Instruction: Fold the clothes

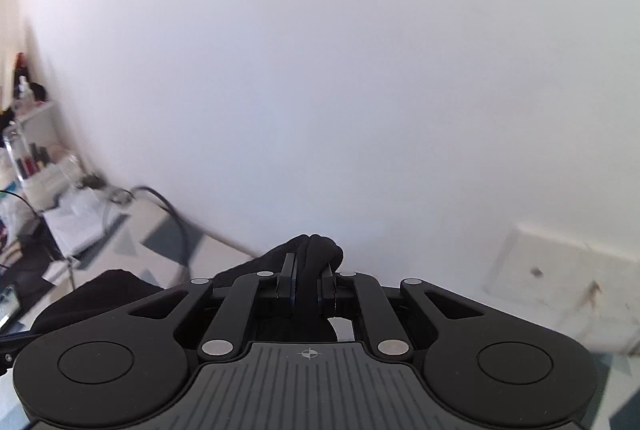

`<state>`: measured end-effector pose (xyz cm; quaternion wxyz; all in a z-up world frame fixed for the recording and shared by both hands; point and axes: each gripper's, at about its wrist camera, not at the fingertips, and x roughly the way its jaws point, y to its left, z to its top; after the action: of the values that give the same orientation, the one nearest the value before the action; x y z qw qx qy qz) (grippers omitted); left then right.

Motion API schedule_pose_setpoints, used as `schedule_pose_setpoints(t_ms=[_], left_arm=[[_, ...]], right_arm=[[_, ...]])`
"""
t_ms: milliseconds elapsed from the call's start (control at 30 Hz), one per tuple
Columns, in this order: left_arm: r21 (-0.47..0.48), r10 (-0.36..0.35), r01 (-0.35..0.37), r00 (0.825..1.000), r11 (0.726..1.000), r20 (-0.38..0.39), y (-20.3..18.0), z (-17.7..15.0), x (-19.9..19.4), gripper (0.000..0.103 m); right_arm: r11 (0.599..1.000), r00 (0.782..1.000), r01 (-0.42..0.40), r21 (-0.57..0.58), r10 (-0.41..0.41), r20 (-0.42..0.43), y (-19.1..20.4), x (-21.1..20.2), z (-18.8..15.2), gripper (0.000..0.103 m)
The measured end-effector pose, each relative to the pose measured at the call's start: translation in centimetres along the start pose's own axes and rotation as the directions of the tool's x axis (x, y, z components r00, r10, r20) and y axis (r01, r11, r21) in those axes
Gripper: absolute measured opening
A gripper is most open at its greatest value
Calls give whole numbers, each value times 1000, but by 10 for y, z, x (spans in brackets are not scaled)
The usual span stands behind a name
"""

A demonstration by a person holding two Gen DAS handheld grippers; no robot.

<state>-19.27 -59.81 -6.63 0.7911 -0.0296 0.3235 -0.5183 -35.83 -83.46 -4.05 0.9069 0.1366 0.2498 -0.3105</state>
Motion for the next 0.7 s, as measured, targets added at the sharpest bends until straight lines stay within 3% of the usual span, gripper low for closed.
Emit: schedule_pose_setpoints(t_ms=[67,133,167,267,367,400,533,600,700], left_arm=[[10,91,-92,993,996,78,20,7,-17,6],[-8,184,-184,981,983,67,50,9,-18,6],[-21,222,-222,974,975,44,65,8,-15,6],[-27,324,-326,944,945,-59,106,-8,-2,6],[-5,404,-415,889,910,-217,138,-32,8,10],[-20,403,-421,881,907,-247,143,-36,5,10],[31,374,-375,905,926,-205,135,-37,-10,14],[80,339,-330,924,941,-177,121,-33,-15,14],[171,235,-207,958,963,-162,90,-23,-13,18]], right_arm=[[996,997,-57,-62,60,46,40,13,17,11],[992,996,-70,-106,76,53,76,27,26,30],[990,995,-76,-119,82,49,89,31,27,38],[985,995,-101,-137,103,9,104,35,20,41],[986,997,-71,-152,64,-49,86,19,1,42],[989,997,-42,-145,34,-63,73,8,-8,42],[992,982,127,-15,-128,-140,-6,-48,-55,43],[967,954,248,64,-232,-190,-53,-90,-85,43],[888,889,420,188,-361,-281,-111,-160,-140,46]])
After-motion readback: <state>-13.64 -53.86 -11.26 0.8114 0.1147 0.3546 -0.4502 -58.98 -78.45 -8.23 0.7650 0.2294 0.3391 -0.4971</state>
